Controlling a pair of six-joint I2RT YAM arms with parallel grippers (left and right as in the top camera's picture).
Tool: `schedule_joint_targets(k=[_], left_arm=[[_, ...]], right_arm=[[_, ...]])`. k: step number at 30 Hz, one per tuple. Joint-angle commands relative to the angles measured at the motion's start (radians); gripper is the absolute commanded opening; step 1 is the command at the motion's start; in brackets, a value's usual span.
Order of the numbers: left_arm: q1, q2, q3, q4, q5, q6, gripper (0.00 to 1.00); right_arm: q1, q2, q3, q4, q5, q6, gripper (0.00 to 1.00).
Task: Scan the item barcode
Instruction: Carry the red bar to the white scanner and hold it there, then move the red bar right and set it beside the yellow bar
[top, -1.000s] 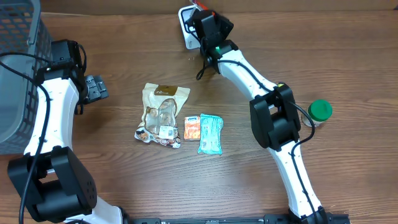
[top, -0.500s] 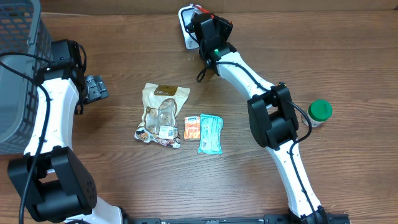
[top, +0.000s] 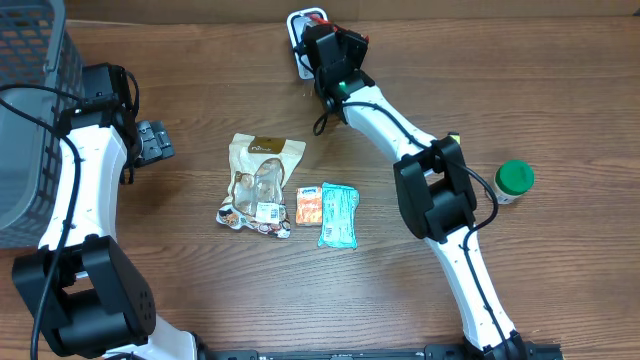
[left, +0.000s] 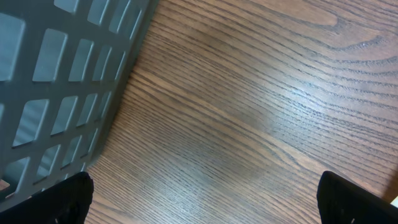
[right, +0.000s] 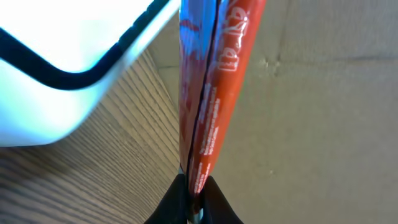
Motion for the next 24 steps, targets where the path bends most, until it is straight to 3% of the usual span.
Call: schedule_joint_targets(k=[1, 17, 24], left_arm=[[-0.006, -0.015, 0.016, 0.002, -0.01, 0.004, 1.0], [-0.006, -0.015, 0.016, 0.002, -0.01, 0.004, 1.0], [-0.006, -0.015, 0.016, 0.002, -0.01, 0.004, 1.0]], right_arm=[[0.006, 0.012, 0.0, 0.005, 0.017, -0.012, 0.08], [0.007, 0.011, -0.034, 0.008, 0.032, -0.03, 0.09], [0.007, -0.047, -0.034, -0.033, 0.0, 0.215, 0.03]])
